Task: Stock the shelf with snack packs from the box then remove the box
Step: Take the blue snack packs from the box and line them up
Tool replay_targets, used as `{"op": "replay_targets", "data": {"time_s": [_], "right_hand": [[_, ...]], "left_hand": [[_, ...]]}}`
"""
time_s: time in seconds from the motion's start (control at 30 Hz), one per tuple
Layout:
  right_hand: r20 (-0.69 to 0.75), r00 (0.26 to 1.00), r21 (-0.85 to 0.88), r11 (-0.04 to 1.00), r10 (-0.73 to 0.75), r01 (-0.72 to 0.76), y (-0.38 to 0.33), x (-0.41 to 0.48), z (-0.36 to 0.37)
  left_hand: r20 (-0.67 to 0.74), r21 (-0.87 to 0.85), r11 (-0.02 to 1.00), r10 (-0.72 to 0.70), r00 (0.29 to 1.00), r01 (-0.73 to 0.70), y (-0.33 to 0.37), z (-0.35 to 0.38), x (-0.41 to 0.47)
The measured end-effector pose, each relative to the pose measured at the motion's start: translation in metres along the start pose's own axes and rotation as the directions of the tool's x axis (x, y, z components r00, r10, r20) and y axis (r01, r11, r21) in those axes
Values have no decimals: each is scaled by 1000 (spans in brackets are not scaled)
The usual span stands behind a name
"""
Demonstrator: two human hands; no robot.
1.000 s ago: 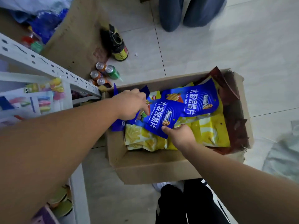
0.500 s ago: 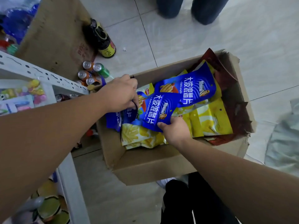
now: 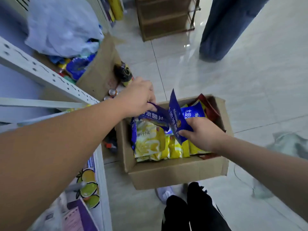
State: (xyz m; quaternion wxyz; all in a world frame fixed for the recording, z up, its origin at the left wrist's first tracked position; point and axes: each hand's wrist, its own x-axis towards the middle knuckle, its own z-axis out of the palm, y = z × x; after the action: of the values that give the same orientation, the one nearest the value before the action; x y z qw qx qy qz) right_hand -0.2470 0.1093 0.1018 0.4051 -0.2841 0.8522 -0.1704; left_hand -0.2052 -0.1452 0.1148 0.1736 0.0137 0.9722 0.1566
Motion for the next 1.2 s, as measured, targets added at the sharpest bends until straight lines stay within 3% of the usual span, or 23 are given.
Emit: {"op": "replay_targets", "data": {"time_s": [0.2,0.37,0.53,0.73,0.97,1.2], "right_hand": [[9,984,-392,905,-177,166,-65,-74,-143],[-157,920,-556,802,-360,220,-142,-139,-245],[-373,747,-623,745,-550,238,-212,-204,-312],[-476,550,-637,700,-686,322,-274,-297,-367],[-497,421,-562,651,-759,511,-299,-380,-392],[-332,345,-503,474,-878,723,-307,-447,-376]], "left_hand": [[-13,-135,982,-134,991,131,39,-133,-41],[-161,-131,983,-148,976,128,82,-255,-95],[-272,-102,974,-224,936,203,126,-358,-163],[-409,10,960,-251,877,280,189,-456,-254],[-513,-19,917,-351,784,398,284,-496,-351],[-593,-177,797,-555,583,578,396,-460,-463]]}}
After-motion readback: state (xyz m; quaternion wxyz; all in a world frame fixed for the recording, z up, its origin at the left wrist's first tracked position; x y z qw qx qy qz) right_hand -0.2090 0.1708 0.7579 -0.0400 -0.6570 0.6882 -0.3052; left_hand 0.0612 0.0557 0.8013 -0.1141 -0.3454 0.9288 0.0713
